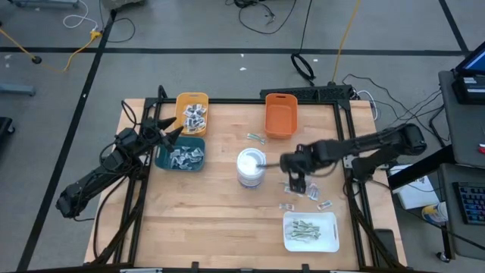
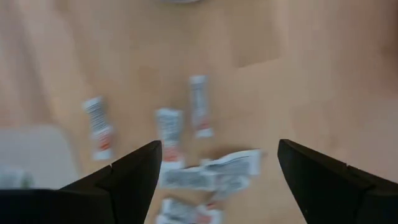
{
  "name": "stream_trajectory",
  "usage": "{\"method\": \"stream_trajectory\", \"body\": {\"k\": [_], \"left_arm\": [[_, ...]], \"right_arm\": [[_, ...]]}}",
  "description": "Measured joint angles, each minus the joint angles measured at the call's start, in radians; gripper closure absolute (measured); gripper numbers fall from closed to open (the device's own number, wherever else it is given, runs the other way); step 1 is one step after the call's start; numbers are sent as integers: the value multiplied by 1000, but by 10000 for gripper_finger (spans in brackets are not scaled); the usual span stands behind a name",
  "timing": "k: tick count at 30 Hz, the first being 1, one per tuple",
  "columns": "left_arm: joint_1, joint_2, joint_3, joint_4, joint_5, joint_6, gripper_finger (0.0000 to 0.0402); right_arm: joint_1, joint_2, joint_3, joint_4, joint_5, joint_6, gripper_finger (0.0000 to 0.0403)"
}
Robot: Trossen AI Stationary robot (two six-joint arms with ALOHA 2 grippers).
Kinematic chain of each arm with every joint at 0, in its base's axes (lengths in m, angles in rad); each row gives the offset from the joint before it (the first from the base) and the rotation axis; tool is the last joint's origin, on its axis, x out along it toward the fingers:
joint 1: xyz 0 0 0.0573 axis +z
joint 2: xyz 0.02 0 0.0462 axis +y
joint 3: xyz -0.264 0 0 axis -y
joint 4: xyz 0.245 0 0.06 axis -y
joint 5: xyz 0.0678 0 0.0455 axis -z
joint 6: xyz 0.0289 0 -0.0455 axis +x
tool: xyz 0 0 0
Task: Pick & Place First Aid Supplies
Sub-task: Put the green bandage into the white bin
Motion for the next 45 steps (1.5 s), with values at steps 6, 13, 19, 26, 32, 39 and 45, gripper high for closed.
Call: {"method": "stream_trajectory", "body": {"k": [6, 13, 19, 26, 32, 39, 45], "left_arm": [[0, 0, 0, 0, 0, 0, 96], [0, 0, 0, 0, 0, 0, 96], [0, 0, 0, 0, 0, 0, 96], [0, 0, 0, 0, 0, 0, 96], [0, 0, 0, 0, 0, 0, 96], [0, 0, 0, 0, 0, 0, 96], [0, 0, 0, 0, 0, 0, 96]], "right_arm": [[-195, 0, 0, 1, 1, -88, 85], [-377, 2, 0, 14, 0, -176, 85], [-464, 88, 96, 19, 0, -296, 85], [-523, 267, 346, 16, 1, -447, 85], [-538, 432, 571, 2, -5, -519, 85], [-539, 589, 756, -4, -52, -534, 85], [-539, 713, 796, 12, -52, -528, 85]]}}
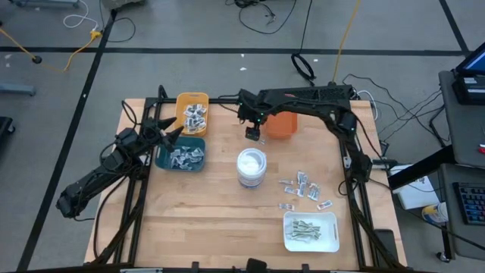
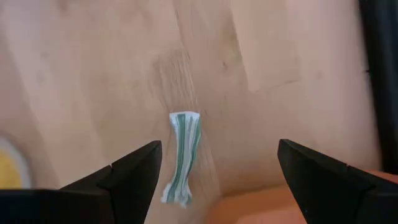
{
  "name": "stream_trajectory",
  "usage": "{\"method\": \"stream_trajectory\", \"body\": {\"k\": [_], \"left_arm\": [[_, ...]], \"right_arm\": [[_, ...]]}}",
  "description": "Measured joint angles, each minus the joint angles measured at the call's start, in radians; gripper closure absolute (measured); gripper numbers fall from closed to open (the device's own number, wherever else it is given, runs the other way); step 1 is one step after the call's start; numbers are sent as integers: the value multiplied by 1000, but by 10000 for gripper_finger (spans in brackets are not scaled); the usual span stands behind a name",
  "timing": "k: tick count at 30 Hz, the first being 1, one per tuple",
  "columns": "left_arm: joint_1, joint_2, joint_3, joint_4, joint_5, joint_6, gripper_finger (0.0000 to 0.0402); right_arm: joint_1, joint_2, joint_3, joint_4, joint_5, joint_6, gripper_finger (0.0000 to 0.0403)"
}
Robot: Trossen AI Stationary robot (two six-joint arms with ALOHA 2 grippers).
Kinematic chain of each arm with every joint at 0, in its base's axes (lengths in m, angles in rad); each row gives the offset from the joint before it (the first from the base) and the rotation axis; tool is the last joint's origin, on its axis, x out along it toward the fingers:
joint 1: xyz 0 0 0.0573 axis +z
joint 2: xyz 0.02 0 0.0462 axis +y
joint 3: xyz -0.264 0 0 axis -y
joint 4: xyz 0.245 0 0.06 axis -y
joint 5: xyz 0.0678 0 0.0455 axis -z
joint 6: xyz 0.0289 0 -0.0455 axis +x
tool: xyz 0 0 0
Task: Pick & Place First Aid Supplies
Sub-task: Put the green bandage into the white bin
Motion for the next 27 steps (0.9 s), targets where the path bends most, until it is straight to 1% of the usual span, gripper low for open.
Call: {"method": "stream_trajectory", "body": {"k": [5, 11, 13, 17, 20, 22, 24, 27], "left_arm": [[0, 0, 0, 0, 0, 0, 96], [0, 0, 0, 0, 0, 0, 96], [0, 0, 0, 0, 0, 0, 96], [0, 0, 0, 0, 0, 0, 96], [0, 0, 0, 0, 0, 0, 96], [0, 0, 0, 0, 0, 0, 96], [0, 0, 0, 0, 0, 0, 96], [0, 0, 0, 0, 0, 0, 96]], "right_arm": [[0, 74, 0, 5, -8, 1, 85], [1, 129, 0, 9, -79, -12, 85], [4, 142, 0, 4, -78, -14, 85], [15, 145, 0, 17, -38, -62, 94], [24, 145, 0, 8, -30, -80, 121], [30, 145, 0, -8, -29, -80, 151], [35, 145, 0, -13, -44, -82, 189], [35, 145, 0, -20, -86, -77, 257]]}}
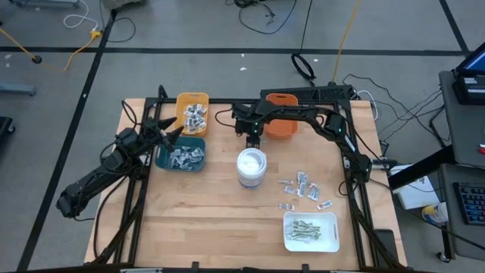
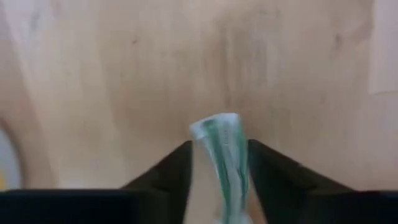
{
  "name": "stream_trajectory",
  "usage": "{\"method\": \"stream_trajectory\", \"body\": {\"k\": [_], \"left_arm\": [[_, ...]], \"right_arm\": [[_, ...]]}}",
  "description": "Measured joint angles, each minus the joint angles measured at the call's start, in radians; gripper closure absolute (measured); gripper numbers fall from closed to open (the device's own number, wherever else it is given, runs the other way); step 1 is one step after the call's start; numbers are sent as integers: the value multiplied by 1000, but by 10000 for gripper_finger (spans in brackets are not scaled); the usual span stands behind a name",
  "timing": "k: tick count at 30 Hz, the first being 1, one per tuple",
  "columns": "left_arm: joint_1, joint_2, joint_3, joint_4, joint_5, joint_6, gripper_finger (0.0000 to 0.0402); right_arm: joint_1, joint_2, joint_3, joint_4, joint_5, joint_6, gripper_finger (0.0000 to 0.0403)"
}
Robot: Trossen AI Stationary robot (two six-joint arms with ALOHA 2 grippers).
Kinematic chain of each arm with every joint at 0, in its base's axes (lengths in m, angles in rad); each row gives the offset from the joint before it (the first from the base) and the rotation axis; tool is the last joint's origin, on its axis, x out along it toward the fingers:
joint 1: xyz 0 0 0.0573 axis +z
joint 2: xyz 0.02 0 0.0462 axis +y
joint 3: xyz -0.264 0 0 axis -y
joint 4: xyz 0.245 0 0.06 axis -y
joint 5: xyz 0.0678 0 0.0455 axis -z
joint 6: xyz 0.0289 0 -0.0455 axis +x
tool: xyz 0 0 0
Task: Pick & Place First Aid Supplies
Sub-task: Put the green bandage into the white bin
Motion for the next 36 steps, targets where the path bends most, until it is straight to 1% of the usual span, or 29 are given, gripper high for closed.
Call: {"method": "stream_trajectory", "body": {"k": [4, 5, 6, 11, 15, 22, 25, 30, 36], "left_arm": [[0, 0, 0, 0, 0, 0, 96], [0, 0, 0, 0, 0, 0, 96], [0, 0, 0, 0, 0, 0, 96], [0, 0, 0, 0, 0, 0, 96], [0, 0, 0, 0, 0, 0, 96], [0, 0, 0, 0, 0, 0, 96], [0, 0, 0, 0, 0, 0, 96], [0, 0, 0, 0, 0, 0, 96], [0, 0, 0, 0, 0, 0, 96]], "right_arm": [[1, 0, 0, -11, -38, 0, 364], [1, 0, 0, -12, -42, 1, 383], [1, 0, 0, -11, -41, 1, 391], [1, -15, -1, -11, -6, 24, 400], [-2, -73, 0, -1, 35, 19, 401], [-2, -189, 0, 27, 47, 2, 402], [-2, -225, 0, 27, 80, 3, 402], [-2, -283, 0, -31, 101, 70, 402], [-2, -336, -10, -185, 173, 204, 403]]}}
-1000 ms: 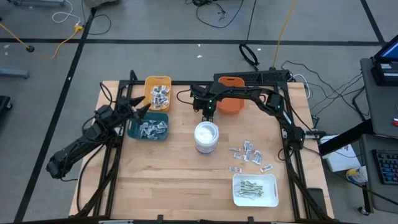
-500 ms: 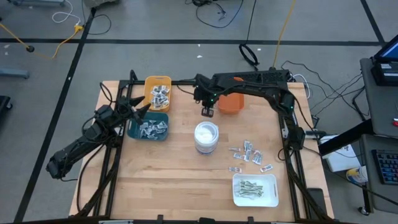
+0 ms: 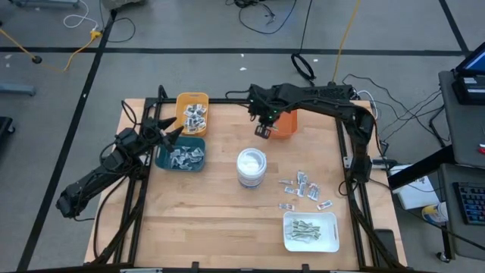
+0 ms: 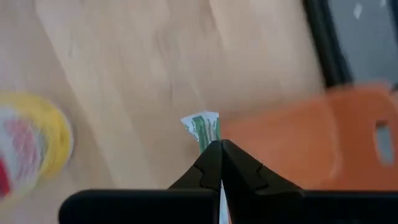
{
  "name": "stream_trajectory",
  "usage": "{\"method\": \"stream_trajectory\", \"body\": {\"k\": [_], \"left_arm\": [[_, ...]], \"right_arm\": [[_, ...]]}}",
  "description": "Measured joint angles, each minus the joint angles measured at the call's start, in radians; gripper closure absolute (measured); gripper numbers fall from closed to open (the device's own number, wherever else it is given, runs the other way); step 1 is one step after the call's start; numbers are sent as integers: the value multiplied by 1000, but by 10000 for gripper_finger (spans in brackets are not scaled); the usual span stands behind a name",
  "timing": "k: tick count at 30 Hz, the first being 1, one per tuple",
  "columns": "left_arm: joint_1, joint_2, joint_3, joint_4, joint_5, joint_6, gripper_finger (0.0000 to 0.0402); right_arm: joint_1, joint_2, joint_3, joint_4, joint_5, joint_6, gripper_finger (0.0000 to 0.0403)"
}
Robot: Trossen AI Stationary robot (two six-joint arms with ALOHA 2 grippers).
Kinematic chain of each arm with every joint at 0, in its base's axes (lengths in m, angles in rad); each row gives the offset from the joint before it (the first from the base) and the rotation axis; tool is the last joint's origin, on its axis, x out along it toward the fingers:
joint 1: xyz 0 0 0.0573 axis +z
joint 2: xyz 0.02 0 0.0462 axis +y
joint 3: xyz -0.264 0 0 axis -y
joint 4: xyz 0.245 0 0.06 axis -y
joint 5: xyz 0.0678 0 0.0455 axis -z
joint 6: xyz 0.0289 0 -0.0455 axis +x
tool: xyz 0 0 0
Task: Pick & Place First Aid Supplies
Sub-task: Put the green bandage into the white bin
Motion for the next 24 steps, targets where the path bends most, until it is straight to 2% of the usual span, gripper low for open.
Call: {"method": "stream_trajectory", "body": {"k": [3, 12, 19, 24], "left_arm": [[0, 0, 0, 0, 0, 0, 96], [0, 0, 0, 0, 0, 0, 96], [0, 0, 0, 0, 0, 0, 96], [0, 0, 0, 0, 0, 0, 96]], "right_arm": [[3, -35, -52, -54, -1, 78, 403], [74, -313, -442, -35, -3, 258, 403], [217, -537, -678, -34, -4, 425, 403], [389, -623, -719, -45, -4, 513, 403]]}}
